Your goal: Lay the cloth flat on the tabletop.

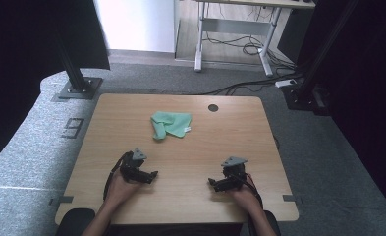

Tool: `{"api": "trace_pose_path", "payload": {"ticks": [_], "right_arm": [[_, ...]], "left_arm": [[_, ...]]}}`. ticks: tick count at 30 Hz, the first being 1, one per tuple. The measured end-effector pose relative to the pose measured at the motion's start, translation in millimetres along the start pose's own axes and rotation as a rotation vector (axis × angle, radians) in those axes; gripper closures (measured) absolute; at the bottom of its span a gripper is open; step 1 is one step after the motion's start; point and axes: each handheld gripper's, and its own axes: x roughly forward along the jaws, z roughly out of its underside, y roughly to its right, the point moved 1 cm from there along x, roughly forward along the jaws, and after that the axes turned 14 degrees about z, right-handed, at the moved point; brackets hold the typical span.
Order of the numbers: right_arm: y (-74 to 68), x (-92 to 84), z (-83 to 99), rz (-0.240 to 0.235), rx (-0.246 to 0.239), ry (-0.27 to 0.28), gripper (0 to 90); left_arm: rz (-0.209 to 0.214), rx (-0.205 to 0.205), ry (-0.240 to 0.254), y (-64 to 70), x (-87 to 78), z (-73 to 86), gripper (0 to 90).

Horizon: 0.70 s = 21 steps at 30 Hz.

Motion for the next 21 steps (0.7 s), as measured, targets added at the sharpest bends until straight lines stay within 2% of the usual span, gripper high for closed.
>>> {"api": "trace_pose_path", "payload": {"ticks": [7, 15, 21], "right_arm": [[-0.2, -0.7, 0.5, 0.001, -0.001, -0.001, 0.0], [-0.2, -0.6, 0.5, 0.001, -0.001, 0.000, 0.0], [-0.2, -0.7, 0.5, 0.001, -0.001, -0.001, 0.0]], "left_arm": [[0.004, 0.001, -0.016, 0.6, 2.1, -6.5, 6.7], [0.021, 0.011, -0.001, 0.1, 0.6, -15.9, 14.3], [0.024, 0.016, 0.005, -3.6, 1.1, -22.5, 15.9]]}}
